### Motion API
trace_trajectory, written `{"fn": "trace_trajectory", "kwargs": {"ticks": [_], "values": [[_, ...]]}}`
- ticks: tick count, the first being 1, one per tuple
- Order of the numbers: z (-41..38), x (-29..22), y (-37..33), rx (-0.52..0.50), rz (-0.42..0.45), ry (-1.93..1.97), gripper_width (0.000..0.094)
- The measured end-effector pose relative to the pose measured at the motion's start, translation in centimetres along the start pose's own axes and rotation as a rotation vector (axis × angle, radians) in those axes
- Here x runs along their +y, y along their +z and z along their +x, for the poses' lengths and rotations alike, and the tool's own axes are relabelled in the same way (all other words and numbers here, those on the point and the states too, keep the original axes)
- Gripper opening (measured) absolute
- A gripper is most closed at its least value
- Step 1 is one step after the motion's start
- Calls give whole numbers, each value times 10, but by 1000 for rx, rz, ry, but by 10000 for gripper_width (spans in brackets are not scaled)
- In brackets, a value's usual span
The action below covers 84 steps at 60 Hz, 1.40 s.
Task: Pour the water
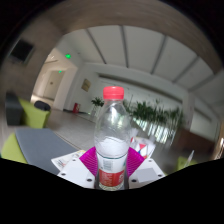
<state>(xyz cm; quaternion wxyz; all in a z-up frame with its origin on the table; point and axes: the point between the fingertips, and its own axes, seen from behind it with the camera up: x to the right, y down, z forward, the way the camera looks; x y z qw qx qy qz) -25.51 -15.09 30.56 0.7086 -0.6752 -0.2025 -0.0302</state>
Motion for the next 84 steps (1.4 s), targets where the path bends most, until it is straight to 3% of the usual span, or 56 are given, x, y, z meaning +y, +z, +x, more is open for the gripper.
{"fn": "trace_trajectory", "kwargs": {"ticks": [21, 39, 46, 61, 68, 70, 84], "values": [[1, 167, 24, 2, -257, 311, 325], [-6, 237, 29, -9, -344, 318, 327], [-4, 236, 27, -3, -345, 341, 339], [-7, 242, 28, 0, -385, 297, 536], [-13, 249, 22, -15, -441, 317, 868], [-12, 250, 18, -8, -459, 330, 834], [2, 221, -36, 32, -486, 329, 855]]}}
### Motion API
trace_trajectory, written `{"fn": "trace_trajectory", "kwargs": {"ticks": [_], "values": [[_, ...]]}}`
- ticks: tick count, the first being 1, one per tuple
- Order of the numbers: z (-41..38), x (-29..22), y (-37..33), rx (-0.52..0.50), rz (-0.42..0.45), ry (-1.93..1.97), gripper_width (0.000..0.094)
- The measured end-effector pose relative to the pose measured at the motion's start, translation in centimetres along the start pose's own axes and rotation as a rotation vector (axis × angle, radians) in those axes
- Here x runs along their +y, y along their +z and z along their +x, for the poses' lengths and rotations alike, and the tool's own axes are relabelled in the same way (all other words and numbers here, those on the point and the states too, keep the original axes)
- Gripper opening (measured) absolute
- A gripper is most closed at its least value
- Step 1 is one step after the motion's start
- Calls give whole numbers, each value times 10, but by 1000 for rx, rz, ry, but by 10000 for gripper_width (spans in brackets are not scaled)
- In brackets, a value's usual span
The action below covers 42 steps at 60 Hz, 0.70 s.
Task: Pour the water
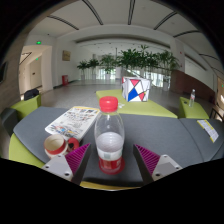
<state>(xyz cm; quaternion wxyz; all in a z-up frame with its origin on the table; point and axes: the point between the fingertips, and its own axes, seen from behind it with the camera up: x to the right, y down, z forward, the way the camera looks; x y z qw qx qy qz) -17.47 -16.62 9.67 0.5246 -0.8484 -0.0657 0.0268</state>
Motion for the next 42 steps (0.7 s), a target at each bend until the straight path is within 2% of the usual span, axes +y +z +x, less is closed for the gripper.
{"fn": "trace_trajectory", "kwargs": {"ticks": [12, 28, 42], "values": [[-7, -4, -108, 29, 5, 17, 852], [-33, -4, -251, 46, 69, -28, 857], [-60, -6, -329, 23, 111, -47, 856]]}}
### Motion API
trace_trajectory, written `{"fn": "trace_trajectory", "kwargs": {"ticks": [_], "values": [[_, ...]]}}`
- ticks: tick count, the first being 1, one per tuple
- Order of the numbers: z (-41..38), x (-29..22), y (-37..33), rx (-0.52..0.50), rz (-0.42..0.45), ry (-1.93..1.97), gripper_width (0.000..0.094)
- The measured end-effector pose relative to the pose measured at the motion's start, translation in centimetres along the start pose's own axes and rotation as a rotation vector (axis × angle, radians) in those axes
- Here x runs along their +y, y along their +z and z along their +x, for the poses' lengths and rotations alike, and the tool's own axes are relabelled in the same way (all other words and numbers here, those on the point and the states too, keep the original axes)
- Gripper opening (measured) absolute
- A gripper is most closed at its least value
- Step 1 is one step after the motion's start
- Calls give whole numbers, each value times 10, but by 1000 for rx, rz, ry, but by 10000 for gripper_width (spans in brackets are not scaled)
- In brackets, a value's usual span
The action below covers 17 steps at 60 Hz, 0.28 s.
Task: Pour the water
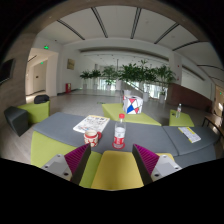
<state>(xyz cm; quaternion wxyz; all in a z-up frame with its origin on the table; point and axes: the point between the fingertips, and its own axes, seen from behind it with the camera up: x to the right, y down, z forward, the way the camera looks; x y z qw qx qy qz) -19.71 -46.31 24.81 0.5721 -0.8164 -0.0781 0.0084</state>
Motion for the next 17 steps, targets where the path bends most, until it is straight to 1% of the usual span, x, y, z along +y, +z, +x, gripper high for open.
{"fn": "trace_trajectory", "kwargs": {"ticks": [7, 17], "values": [[-7, -1, -19, -7, 8, 15, 855], [2, 0, -32, 31, 22, 9, 855]]}}
